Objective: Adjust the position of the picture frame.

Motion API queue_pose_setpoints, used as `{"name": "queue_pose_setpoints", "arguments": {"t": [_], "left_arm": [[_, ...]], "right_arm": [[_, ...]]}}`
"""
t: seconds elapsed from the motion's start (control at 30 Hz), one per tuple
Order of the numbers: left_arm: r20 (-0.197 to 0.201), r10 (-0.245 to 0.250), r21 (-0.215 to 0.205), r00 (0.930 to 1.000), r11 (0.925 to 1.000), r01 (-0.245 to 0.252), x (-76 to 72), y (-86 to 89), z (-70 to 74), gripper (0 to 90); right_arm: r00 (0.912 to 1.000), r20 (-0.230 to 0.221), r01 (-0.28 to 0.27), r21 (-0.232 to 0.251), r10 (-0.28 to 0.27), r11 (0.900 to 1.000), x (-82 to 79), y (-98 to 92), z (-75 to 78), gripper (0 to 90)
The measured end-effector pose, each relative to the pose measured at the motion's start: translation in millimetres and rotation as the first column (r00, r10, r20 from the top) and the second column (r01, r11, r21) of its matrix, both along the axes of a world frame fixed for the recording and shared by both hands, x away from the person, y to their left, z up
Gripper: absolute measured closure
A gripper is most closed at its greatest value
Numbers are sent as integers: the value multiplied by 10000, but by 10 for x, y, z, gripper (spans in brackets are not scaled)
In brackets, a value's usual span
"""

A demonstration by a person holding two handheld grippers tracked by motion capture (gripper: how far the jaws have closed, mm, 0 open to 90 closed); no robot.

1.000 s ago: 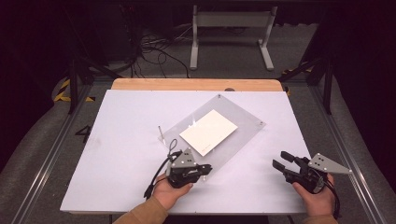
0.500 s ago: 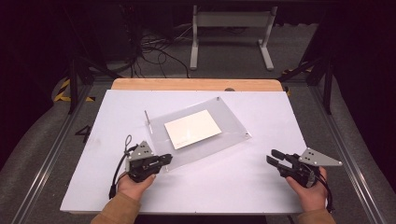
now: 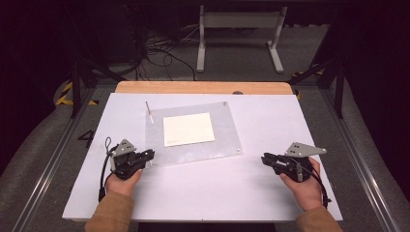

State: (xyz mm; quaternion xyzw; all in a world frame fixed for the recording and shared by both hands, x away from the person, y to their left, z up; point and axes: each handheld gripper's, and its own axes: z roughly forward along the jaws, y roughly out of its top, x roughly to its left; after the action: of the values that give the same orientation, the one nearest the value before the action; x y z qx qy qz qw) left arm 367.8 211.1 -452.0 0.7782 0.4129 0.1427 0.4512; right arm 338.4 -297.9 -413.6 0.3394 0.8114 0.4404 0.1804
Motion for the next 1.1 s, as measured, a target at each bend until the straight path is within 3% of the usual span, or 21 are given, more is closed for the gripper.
{"name": "queue_pose_setpoints", "arguments": {"t": [0.1, 0.17, 0.23, 0.3, 0.37, 0.47, 0.63, 0.87, 0.93, 1.1], "left_arm": [[90, 81, 111, 9999, 9999, -82, -10, -7, 0, 780], [-129, 106, -441, 9999, 9990, -111, 1, 54, -14, 670], [-141, 60, -622, 9999, 9980, -69, 6, 87, -24, 645], [-87, -82, -949, 9999, 9955, 74, -3, 149, -34, 607], [-32, -161, -954, 9999, 9953, 158, -16, 159, -27, 597], [219, -208, -640, 9995, 9977, 222, -61, 156, -6, 563], [227, -118, -1015, 9997, 9947, 141, -89, 192, 21, 510], [272, -73, -982, 9996, 9951, 100, -99, 193, 22, 507], [296, -99, -967, 9995, 9952, 127, -98, 189, 26, 509], [307, -164, -900, 9994, 9958, 191, -99, 176, 25, 518]], "right_arm": [[9998, -181, -124, -104, 123, 9999, 70, 76, -2, 760], [9988, -274, -411, -198, 406, 9990, 177, 185, 33, 763], [9981, -319, -530, -203, 523, 9984, 211, 219, 49, 765], [9956, -577, -772, -504, 743, 9957, 320, 335, 95, 768], [9943, -724, -836, -656, 788, 9943, 358, 377, 107, 768], [9893, -1173, -1007, -1185, 868, 9878, 503, 518, 99, 735], [9845, -1547, -1066, -1522, 828, 9826, 708, 640, -21, 696], [9847, -1662, -802, -1673, 521, 9826, 880, 676, -165, 682], [9836, -1742, -742, -1519, 472, 9856, 917, 675, -203, 683], [9812, -1870, -788, -1572, 486, 9844, 948, 702, -266, 725]]}}
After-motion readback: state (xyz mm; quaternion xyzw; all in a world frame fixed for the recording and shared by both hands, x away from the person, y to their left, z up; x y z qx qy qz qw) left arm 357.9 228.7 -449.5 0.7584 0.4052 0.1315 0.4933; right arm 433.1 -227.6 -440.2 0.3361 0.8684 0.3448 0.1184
